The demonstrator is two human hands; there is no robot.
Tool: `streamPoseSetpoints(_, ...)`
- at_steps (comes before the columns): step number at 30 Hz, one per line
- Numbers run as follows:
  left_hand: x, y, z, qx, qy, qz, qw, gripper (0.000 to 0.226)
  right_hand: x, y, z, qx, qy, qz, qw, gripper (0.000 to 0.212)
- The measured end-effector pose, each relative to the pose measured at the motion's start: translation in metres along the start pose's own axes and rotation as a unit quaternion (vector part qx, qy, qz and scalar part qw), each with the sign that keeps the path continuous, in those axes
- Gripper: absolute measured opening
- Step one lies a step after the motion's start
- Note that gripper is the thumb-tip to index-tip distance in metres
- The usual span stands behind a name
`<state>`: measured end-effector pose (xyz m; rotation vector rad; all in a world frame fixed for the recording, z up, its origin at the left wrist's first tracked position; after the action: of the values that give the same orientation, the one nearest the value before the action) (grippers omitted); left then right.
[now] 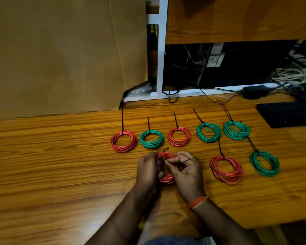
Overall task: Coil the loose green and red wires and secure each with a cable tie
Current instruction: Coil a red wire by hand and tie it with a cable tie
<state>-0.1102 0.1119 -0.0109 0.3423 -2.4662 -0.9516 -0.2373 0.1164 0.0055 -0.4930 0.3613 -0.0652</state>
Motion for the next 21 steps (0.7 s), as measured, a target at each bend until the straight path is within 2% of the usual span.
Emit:
streamPoseSetpoints(5,-0.001,-0.001,0.000,-0.046,-0.020,0.036,0.998,0.030,-0.001,0.008,-0.002,0.007,-0.006,-0.010,1.000,0.029)
streamPoseSetpoints(9,0.000,0.000,-0.004,-0.051,-0.052,0.043,0.996,0.034,-0.003,0.007,-0.005,0.009,-0.025,0.004,1.000,0.024)
streamPoseSetpoints(13,-0.003,-0.001,-0.005,-0.033,-0.080,0.047,0.995,0.043,-0.007,0.003,0.003,0.009,-0.026,0.022,0.999,0.024)
streamPoseSetpoints(18,-0.001,-0.001,0.000,0.002,-0.111,0.027,0.993,0.036,-0.015,0.000,0.013,-0.004,-0.029,0.015,0.999,0.011)
streamPoseSetpoints(21,0.000,-0.003,0.003,0.011,-0.107,0.009,0.994,0.035,-0.019,-0.004,0.024,0.013,-0.107,0.021,0.994,0.017)
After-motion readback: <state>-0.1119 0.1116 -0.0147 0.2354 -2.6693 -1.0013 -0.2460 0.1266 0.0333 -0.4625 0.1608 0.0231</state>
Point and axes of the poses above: each hand's wrist, its own y-axis away from the middle knuckle, its own x-axis out of the palm, z = x × y, the point moved 3 cm from there along -y, towards the middle knuckle, and after that the axes turned 15 degrees about -x, right-handed, at the moved point
